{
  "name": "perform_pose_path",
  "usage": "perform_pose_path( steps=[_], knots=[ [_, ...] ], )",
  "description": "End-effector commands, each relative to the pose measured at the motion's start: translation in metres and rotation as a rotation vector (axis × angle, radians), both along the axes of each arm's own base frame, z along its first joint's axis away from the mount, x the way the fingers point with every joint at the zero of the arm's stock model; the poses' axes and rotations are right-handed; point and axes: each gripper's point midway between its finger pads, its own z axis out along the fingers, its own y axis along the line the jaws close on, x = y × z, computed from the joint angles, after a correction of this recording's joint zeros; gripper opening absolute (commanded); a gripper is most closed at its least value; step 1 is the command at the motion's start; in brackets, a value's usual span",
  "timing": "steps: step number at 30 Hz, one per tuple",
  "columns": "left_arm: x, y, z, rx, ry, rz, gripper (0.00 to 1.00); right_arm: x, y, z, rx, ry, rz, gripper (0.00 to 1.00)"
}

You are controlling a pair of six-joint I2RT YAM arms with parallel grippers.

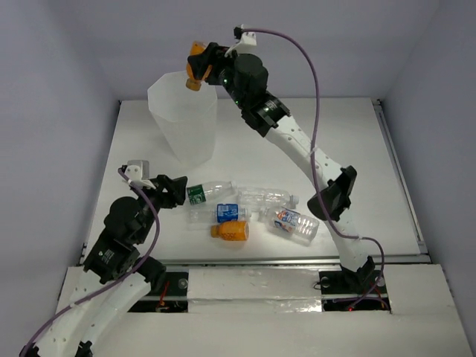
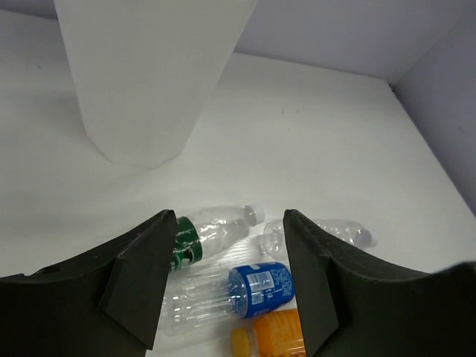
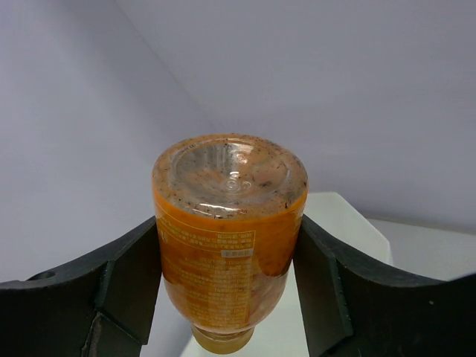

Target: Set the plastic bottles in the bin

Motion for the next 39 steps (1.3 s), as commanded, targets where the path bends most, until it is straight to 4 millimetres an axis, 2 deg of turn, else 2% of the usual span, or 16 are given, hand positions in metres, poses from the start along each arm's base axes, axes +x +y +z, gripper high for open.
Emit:
perform_pose_path(
  steps=[1, 9, 12, 13, 16, 20, 21, 24, 27, 28, 30, 33, 35, 36, 37, 39],
  knots=[
    [0.003, -0.005, 0.016, -0.024, -0.02, -0.016, 0.57, 0.01, 0.008, -0.002, -0.006, -0.052, -0.033, 0.63],
    [0.007, -0.016, 0.01, -0.006, -0.009, -0.08, 0.57, 0.026, 0.015, -0.027, -0.066, -0.064, -0.066, 0.68],
    [0.007, -0.028, 0.007, 0.01, 0.003, -0.142, 0.57, 0.027, 0.017, -0.035, -0.1, -0.061, -0.066, 0.83],
    [0.008, -0.032, 0.004, 0.014, 0.012, -0.161, 0.57, 0.026, 0.017, -0.036, -0.104, -0.062, -0.062, 0.93],
    [0.007, -0.046, 0.0, 0.028, 0.028, -0.237, 0.59, 0.022, 0.014, -0.031, -0.111, -0.071, -0.057, 0.99],
    [0.006, -0.061, -0.007, 0.047, 0.044, -0.319, 0.65, 0.009, 0.004, -0.009, -0.109, -0.098, -0.047, 1.0],
    [0.002, -0.069, -0.007, 0.044, 0.044, -0.374, 0.68, -0.002, -0.007, 0.013, -0.092, -0.121, -0.049, 1.0],
    [0.0, -0.084, -0.016, 0.061, 0.075, -0.448, 0.7, -0.018, -0.019, 0.011, -0.118, -0.111, -0.036, 0.96],
    [-0.005, -0.099, -0.027, 0.097, 0.109, -0.5, 0.71, -0.056, -0.052, 0.016, -0.107, -0.129, -0.02, 0.75],
    [-0.005, -0.105, -0.031, 0.114, 0.131, -0.516, 0.7, -0.078, -0.073, 0.01, -0.107, -0.129, -0.015, 0.5],
    [-0.015, -0.119, -0.039, 0.167, 0.154, -0.553, 0.7, -0.099, -0.091, -0.004, -0.112, -0.108, -0.005, 0.38],
    [-0.021, -0.13, -0.062, 0.292, 0.21, -0.537, 0.69, -0.136, -0.127, -0.043, -0.129, -0.055, 0.005, 0.38],
    [-0.041, -0.149, -0.074, 0.366, 0.231, -0.599, 0.71, -0.15, -0.146, -0.067, -0.142, -0.016, -0.017, 0.46],
    [-0.042, -0.15, -0.078, 0.393, 0.233, -0.581, 0.73, -0.164, -0.162, -0.084, -0.148, 0.004, -0.022, 0.5],
    [-0.046, -0.154, -0.081, 0.413, 0.236, -0.595, 0.78, -0.17, -0.17, -0.094, -0.155, 0.022, -0.033, 0.62],
    [-0.054, -0.163, -0.092, 0.465, 0.26, -0.62, 0.82, -0.187, -0.19, -0.109, -0.154, 0.041, -0.047, 0.75]
  ],
)
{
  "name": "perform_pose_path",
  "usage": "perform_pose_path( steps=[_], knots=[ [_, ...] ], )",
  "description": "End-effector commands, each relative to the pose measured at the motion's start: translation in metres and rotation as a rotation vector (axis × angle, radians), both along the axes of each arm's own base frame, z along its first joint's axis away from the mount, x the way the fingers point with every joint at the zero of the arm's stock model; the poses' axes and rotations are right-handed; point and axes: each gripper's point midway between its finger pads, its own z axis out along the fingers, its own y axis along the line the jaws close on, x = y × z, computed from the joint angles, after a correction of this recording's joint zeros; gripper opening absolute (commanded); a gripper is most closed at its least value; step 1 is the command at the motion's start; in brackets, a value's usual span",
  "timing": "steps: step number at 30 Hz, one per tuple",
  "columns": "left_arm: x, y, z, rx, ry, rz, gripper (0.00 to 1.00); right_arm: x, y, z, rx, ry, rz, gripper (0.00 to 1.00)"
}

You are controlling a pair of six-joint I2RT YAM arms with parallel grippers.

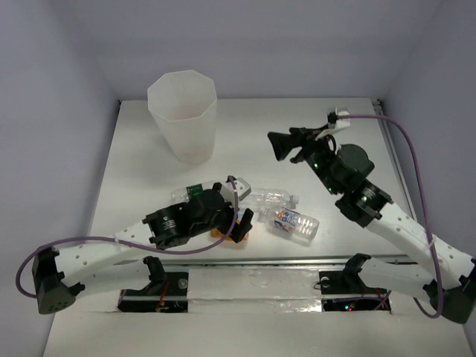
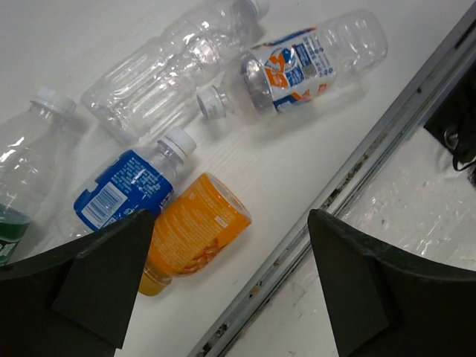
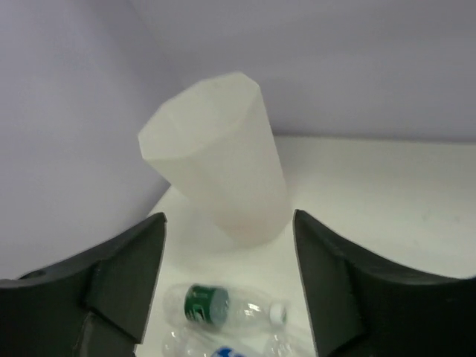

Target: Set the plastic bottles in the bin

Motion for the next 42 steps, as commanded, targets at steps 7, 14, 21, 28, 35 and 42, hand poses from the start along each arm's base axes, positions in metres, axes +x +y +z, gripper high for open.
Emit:
perform_pose_path(
  steps=[7, 14, 21, 28, 35, 42],
  knots=[
    [0.001, -0.012, -0.031, 0.228, -0.013, -0.041, 0.87, -0.038, -0.064, -0.055, -0.027, 0.073, -0.124, 0.93],
    [-0.007, -0.02, -0.066, 0.348, 0.056, -0.109, 0.89, -0.044, -0.078, -0.059, -0.012, 0.069, -0.157, 0.93],
    [-0.008, -0.02, -0.083, 0.394, 0.083, -0.119, 0.89, -0.043, -0.08, -0.07, -0.036, 0.102, -0.17, 0.93],
    [-0.006, -0.017, -0.103, 0.481, 0.12, -0.099, 0.88, -0.043, -0.081, -0.071, -0.037, 0.111, -0.176, 0.93],
    [-0.009, -0.016, -0.122, 0.547, 0.158, -0.115, 0.86, -0.04, -0.08, -0.074, -0.042, 0.121, -0.182, 0.93],
    [-0.012, -0.018, -0.123, 0.548, 0.159, -0.127, 0.78, -0.037, -0.078, -0.077, -0.051, 0.134, -0.19, 0.93]
  ],
)
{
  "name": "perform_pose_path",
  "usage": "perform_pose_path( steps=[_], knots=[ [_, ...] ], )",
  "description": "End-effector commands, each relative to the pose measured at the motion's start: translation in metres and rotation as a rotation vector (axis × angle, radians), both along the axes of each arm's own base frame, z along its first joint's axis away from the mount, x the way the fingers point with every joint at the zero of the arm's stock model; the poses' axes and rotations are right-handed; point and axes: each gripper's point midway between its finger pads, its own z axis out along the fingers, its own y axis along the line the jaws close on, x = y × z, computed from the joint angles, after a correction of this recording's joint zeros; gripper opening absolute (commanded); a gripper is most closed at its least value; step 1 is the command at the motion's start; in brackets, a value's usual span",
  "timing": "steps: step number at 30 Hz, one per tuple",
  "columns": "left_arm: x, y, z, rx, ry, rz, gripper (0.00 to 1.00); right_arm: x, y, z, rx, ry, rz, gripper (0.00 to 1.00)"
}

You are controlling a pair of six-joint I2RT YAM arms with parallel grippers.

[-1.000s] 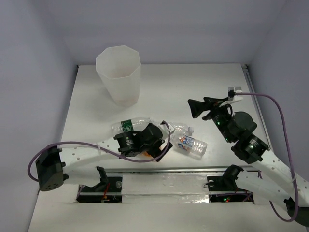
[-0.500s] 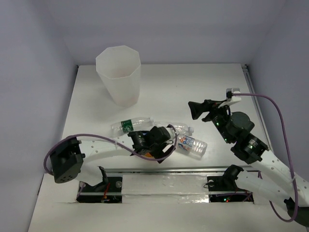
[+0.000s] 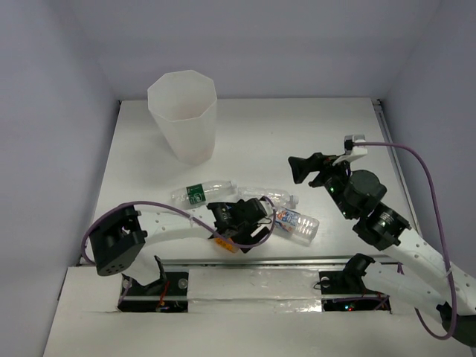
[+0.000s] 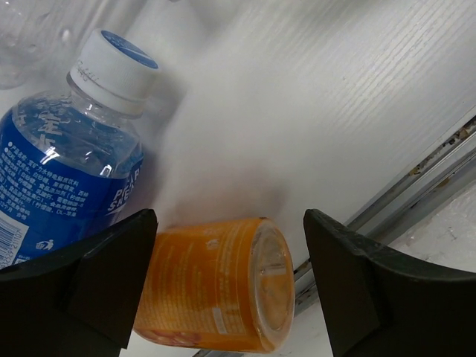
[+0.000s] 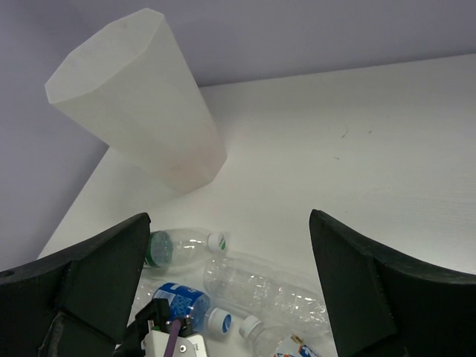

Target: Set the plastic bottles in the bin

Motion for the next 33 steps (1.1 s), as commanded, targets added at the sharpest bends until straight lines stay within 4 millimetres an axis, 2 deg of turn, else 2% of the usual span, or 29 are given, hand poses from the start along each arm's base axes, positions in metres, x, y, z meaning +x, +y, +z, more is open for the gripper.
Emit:
perform_pose_path(
  steps=[1, 5, 7, 10, 12, 13, 15, 16, 18, 19, 20, 23, 25, 28, 29, 30, 32, 33],
  knots=[
    [0.0, -0.01, 0.014, -0.028, -0.012, -0.023, 0.76, 0.001, 0.0, 0.008, 0.021, -0.011, -0.011, 0.93],
    [0.001, -0.011, 0.016, -0.033, -0.017, -0.018, 0.65, 0.001, 0.002, 0.006, 0.017, -0.005, -0.005, 0.93],
    [0.003, -0.011, 0.019, -0.043, -0.028, -0.007, 0.64, 0.001, 0.005, 0.005, 0.016, -0.002, 0.004, 0.93],
    [0.011, -0.015, 0.036, -0.09, -0.074, 0.027, 0.74, 0.002, 0.008, 0.001, 0.003, 0.005, 0.018, 0.93],
    [0.019, -0.017, 0.056, -0.147, -0.126, 0.068, 0.81, 0.0, 0.01, 0.001, 0.001, 0.007, 0.034, 0.92],
    [0.023, -0.021, 0.074, -0.198, -0.156, 0.086, 0.84, -0.002, 0.012, 0.001, 0.004, 0.004, 0.05, 0.88],
    [0.034, -0.023, 0.099, -0.259, -0.22, 0.14, 0.86, -0.006, 0.012, 0.003, 0.014, -0.006, 0.07, 0.82],
    [0.038, -0.025, 0.123, -0.332, -0.25, 0.172, 0.87, -0.008, 0.013, 0.004, 0.016, -0.009, 0.079, 0.75],
    [0.047, -0.021, 0.149, -0.399, -0.308, 0.244, 0.88, -0.013, 0.012, 0.006, 0.022, -0.014, 0.094, 0.67],
    [0.049, -0.019, 0.162, -0.44, -0.321, 0.277, 0.88, -0.014, 0.012, 0.005, 0.017, -0.008, 0.099, 0.55],
    [0.047, -0.016, 0.177, -0.518, -0.311, 0.339, 0.88, -0.015, 0.014, 0.004, 0.014, -0.003, 0.111, 0.49],
    [0.038, -0.004, 0.192, -0.663, -0.24, 0.482, 0.85, -0.019, 0.021, -0.006, -0.009, 0.029, 0.155, 0.32],
    [0.035, 0.02, 0.191, -0.701, -0.237, 0.59, 0.8, -0.02, 0.028, -0.02, -0.025, 0.063, 0.187, 0.27],
    [0.039, 0.054, 0.199, -0.79, -0.26, 0.775, 0.72, -0.027, 0.05, -0.036, -0.035, 0.093, 0.303, 0.26],
    [0.036, 0.066, 0.216, -0.876, -0.266, 0.801, 0.68, -0.032, 0.065, -0.053, -0.058, 0.134, 0.379, 0.26],
    [0.037, 0.072, 0.223, -0.918, -0.279, 0.821, 0.67, -0.037, 0.075, -0.062, -0.073, 0.153, 0.432, 0.27],
    [0.037, 0.085, 0.235, -0.979, -0.298, 0.842, 0.65, -0.054, 0.102, -0.074, -0.09, 0.172, 0.568, 0.4],
    [0.039, 0.09, 0.236, -0.978, -0.314, 0.855, 0.65, -0.056, 0.114, -0.089, -0.123, 0.206, 0.597, 0.5]
  ],
)
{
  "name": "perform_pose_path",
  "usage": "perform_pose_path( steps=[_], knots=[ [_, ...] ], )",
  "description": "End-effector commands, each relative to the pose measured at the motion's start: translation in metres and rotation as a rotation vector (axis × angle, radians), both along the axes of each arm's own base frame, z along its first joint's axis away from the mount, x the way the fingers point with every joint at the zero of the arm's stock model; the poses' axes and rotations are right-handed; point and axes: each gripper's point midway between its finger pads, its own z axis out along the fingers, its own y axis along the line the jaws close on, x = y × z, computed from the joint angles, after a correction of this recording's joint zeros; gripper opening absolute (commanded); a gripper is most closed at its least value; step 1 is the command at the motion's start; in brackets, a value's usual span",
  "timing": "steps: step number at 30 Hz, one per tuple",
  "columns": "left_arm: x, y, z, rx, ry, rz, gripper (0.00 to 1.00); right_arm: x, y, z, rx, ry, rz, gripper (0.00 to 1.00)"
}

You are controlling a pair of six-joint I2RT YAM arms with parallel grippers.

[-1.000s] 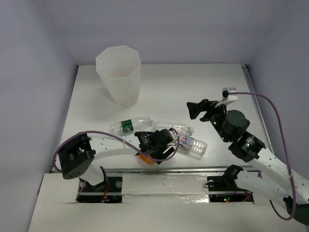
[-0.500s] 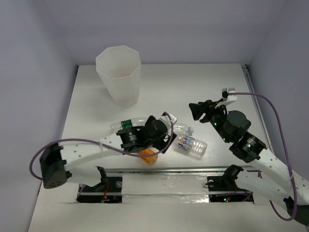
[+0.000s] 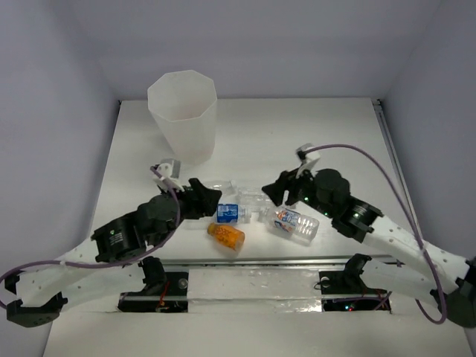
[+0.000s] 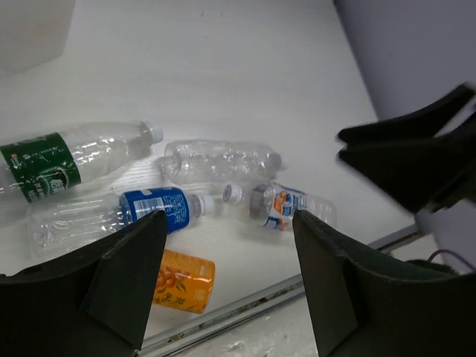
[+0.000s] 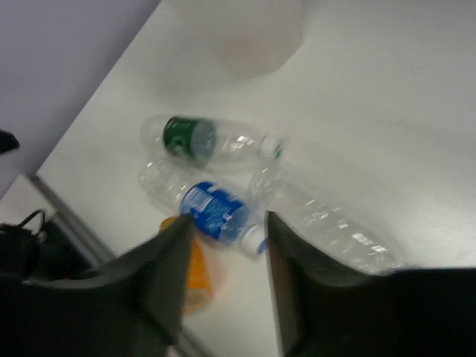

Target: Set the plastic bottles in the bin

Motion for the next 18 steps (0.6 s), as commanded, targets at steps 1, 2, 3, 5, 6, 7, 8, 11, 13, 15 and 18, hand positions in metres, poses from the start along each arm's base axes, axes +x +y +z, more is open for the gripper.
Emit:
perform_pose_path(
  steps=[1, 2, 3, 5, 6, 7, 8, 11, 13, 15, 18],
  knots=[
    [0.009, 0.023, 0.011, -0.092, -0.011, 0.142, 0.65, -0.033, 0.052, -0.026, -0.035, 0.05, 0.256, 0.71],
    [0.011, 0.026, 0.011, -0.082, -0.014, 0.154, 0.65, -0.035, 0.059, -0.032, -0.055, 0.061, 0.265, 0.79],
    [0.012, 0.027, 0.011, -0.07, -0.019, 0.162, 0.65, -0.044, 0.074, -0.043, -0.088, 0.081, 0.309, 0.85],
    [0.014, 0.028, 0.013, -0.047, -0.036, 0.164, 0.65, -0.052, 0.088, -0.054, -0.125, 0.099, 0.36, 0.94],
    [0.016, 0.03, 0.016, -0.04, -0.047, 0.173, 0.65, -0.059, 0.102, -0.063, -0.165, 0.113, 0.4, 0.94],
    [0.017, 0.031, 0.017, -0.037, -0.054, 0.177, 0.65, -0.063, 0.107, -0.072, -0.196, 0.127, 0.416, 0.95],
    [0.017, 0.033, 0.023, -0.033, -0.07, 0.175, 0.66, -0.065, 0.112, -0.078, -0.222, 0.135, 0.425, 0.95],
    [0.018, 0.035, 0.038, -0.05, -0.115, 0.167, 0.67, -0.078, 0.129, -0.101, -0.297, 0.172, 0.471, 0.95],
    [0.02, 0.039, 0.043, -0.058, -0.137, 0.181, 0.68, -0.084, 0.135, -0.116, -0.336, 0.197, 0.491, 0.94],
    [0.024, 0.042, 0.045, -0.042, -0.162, 0.191, 0.67, -0.085, 0.141, -0.121, -0.347, 0.208, 0.496, 0.94],
    [0.03, 0.044, 0.036, 0.001, -0.175, 0.201, 0.67, -0.083, 0.146, -0.133, -0.372, 0.234, 0.492, 0.94]
  ],
)
